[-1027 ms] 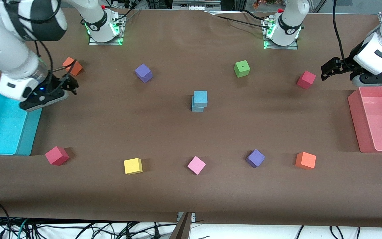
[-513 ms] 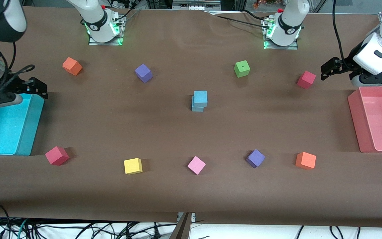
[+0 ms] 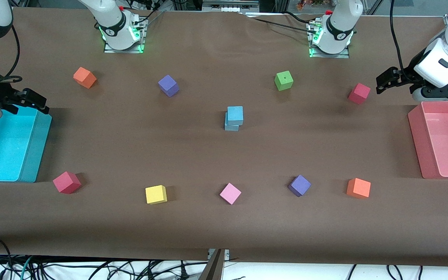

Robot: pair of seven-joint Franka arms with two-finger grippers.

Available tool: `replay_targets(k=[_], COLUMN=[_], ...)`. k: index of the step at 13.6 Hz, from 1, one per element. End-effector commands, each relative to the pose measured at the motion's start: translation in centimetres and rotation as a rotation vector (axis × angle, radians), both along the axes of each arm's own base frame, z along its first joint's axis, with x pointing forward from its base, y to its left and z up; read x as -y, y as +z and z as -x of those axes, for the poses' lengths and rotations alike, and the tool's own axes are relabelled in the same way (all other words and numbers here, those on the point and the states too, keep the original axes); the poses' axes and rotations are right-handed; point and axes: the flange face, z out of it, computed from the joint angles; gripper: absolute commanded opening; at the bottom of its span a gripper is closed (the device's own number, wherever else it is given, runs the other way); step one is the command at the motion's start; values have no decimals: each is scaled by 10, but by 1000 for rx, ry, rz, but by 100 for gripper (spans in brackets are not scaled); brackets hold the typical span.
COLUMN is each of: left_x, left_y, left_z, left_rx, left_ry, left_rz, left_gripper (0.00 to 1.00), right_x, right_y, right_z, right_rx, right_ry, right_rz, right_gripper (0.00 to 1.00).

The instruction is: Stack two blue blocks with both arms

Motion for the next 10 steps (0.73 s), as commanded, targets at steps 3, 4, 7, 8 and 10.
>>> replay_targets(k=[3, 4, 7, 8, 10], left_x=[-4, -4, -5, -5, -5], left_y=[7, 7, 7, 7, 8], left_z=[5, 5, 6, 6, 6], left_rx=[-3, -3, -7, -7, -6], left_ry=[-10, -10, -9, -9, -9], left_rz=[-25, -25, -25, -25, -25], left_gripper=[100, 100, 100, 100, 100], right_x=[2, 2, 3, 3, 3], right_y=[14, 13, 12, 12, 12], right_z=[-3, -3, -4, -4, -4], right_rx=[5, 2, -1, 0, 2], right_ry=[-38, -38, -30, -30, -30], right_rz=[-8, -8, -7, -7, -7], right_gripper=[99, 99, 99, 99, 99])
